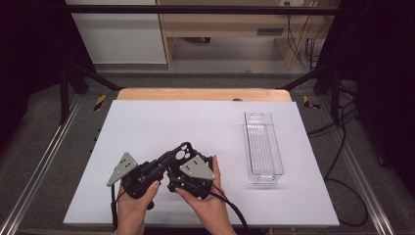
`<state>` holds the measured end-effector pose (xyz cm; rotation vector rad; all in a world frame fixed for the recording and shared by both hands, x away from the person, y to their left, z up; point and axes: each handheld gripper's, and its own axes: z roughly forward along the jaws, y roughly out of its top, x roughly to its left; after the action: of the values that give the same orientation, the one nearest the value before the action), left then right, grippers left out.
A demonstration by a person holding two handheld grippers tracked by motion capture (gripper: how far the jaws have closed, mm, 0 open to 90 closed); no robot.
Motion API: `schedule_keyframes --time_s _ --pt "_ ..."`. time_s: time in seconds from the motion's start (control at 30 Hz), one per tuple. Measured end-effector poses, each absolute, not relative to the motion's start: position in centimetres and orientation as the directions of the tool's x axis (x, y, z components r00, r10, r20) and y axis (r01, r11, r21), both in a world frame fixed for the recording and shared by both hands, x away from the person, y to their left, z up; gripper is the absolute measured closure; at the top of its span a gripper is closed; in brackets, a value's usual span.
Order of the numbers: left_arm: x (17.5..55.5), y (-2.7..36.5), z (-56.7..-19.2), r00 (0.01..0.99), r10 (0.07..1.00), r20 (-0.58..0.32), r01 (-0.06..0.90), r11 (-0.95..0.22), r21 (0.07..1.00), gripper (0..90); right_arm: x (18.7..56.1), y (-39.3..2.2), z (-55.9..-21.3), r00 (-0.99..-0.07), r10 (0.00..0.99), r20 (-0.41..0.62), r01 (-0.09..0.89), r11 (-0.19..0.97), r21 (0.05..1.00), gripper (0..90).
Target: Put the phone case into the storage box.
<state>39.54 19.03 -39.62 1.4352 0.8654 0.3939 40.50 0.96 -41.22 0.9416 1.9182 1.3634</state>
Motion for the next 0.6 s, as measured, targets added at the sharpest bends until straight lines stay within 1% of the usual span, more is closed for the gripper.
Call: schedule_keyframes --time_s 0.27,0.6 --pt "39.46 18.90 -39.57 0.651 0.712 -0.261 0.247 0.127 0.961 80.8 40.58 0.89 -41.17 -0.569 0.821 -0.051 0.221 0.213 0.952 12.7" --pt "39.39 18.75 -39.53 0.655 0.718 -0.237 0.234 0.106 0.966 80.7 40.69 0.82 -41.18 -0.573 0.818 -0.048 0.229 0.216 0.949 12.9"
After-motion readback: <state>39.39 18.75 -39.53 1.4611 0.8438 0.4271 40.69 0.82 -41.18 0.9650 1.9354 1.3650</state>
